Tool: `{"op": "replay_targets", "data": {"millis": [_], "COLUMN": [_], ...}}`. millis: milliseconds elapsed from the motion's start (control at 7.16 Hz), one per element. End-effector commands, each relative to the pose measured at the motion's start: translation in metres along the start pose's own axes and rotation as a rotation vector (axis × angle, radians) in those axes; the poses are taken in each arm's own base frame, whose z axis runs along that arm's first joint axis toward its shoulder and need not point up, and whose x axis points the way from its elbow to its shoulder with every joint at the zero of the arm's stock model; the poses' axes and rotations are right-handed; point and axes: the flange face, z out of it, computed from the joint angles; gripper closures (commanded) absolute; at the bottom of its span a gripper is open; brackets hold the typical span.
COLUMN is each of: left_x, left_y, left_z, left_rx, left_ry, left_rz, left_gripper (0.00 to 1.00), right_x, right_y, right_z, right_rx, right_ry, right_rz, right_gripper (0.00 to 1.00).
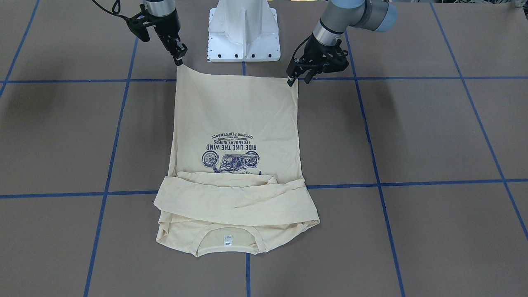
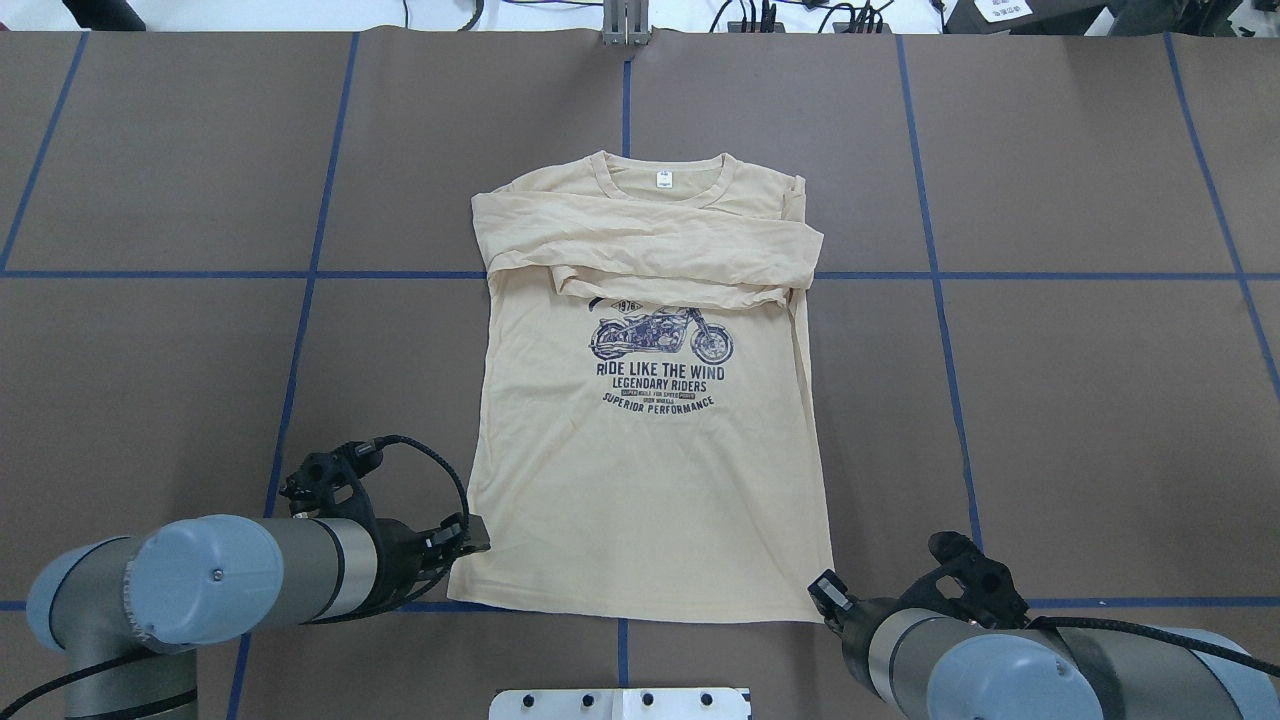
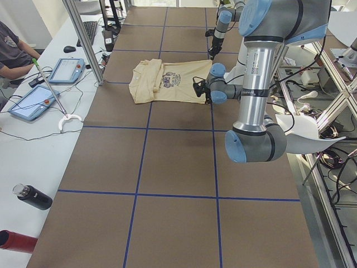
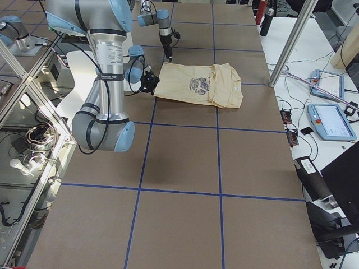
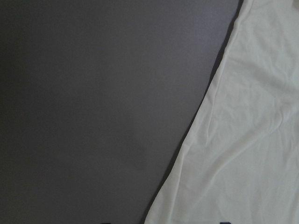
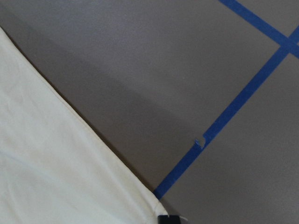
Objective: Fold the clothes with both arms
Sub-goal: 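Grasp the near hem corners with both grippers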
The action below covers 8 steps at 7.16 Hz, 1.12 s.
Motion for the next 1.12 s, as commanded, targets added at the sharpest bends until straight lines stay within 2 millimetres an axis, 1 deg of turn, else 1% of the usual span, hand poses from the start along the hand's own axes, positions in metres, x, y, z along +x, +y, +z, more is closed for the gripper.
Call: {"op": "replay_targets", "data": {"millis": [0, 279, 419, 559, 978], "left_x": [-0.002, -0.007, -0.009, -0.009, -0.012], "left_y": [0.007, 0.011, 0.017, 0.017, 0.025], "left_z": [0.007, 0.01, 0.012, 0.013, 0.015], "left_rx": [0.005, -0.002, -0.009, -0.011, -0.024], "left_ry": [-0.026, -0.038, -0.045, -0.047, -0.053], "left_rz": [0.002, 0.005, 0.01, 0.011, 0.017], "left_gripper": [0.34, 0.35, 0.36, 0.4, 0.46], "right_x": [0.0, -0.001, -0.001, -0.001, -0.002], "right_y": [0.0, -0.001, -0.001, -0.001, 0.0], "right_z": [0.0, 0.0, 0.0, 0.0, -0.001], "right_rx": [0.0, 0.001, 0.001, 0.001, -0.001], "right_ry": [-0.001, -0.001, -0.001, -0.001, -0.003], "right_rz": [0.001, 0.002, 0.002, 0.002, 0.002], "right_gripper": [1.0, 1.0, 1.0, 1.0, 1.0]}}
